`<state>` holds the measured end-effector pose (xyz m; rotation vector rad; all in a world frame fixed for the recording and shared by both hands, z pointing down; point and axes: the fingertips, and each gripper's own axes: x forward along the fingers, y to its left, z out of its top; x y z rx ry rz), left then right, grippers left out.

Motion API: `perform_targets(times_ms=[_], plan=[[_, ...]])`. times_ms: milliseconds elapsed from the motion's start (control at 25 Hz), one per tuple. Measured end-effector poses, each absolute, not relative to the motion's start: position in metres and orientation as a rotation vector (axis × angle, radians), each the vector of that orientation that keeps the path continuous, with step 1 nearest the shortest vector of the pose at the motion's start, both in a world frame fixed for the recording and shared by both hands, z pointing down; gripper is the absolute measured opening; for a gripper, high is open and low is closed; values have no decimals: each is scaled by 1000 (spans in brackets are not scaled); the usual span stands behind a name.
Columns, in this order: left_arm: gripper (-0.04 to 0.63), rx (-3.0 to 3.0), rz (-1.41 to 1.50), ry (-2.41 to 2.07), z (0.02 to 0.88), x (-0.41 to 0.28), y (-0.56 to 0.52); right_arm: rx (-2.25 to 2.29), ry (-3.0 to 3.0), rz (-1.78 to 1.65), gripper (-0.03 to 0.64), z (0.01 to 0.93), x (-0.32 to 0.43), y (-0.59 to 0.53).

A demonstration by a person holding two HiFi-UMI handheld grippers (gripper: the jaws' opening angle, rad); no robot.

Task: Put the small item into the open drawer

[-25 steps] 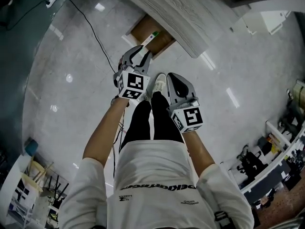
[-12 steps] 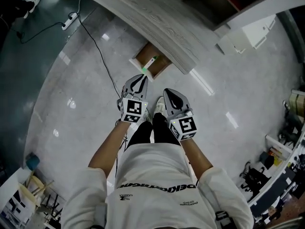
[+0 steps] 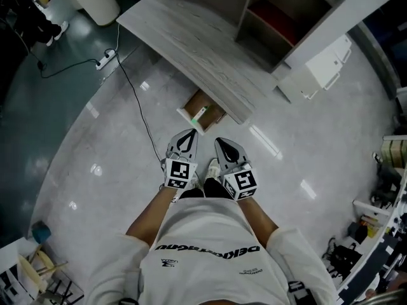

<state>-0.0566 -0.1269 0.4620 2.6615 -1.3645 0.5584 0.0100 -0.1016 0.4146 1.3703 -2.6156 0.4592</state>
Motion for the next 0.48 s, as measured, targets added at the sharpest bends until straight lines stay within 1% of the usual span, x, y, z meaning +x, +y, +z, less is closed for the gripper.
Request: perform_targets(times_ms=[240, 480], plan=[[15, 2707, 511, -1374, 416, -50, -118, 1361, -2639, 432, 29, 388, 13, -98], [15, 2719, 473, -1409, 392, -52, -111, 1384, -2645, 409, 29, 371, 24, -98]])
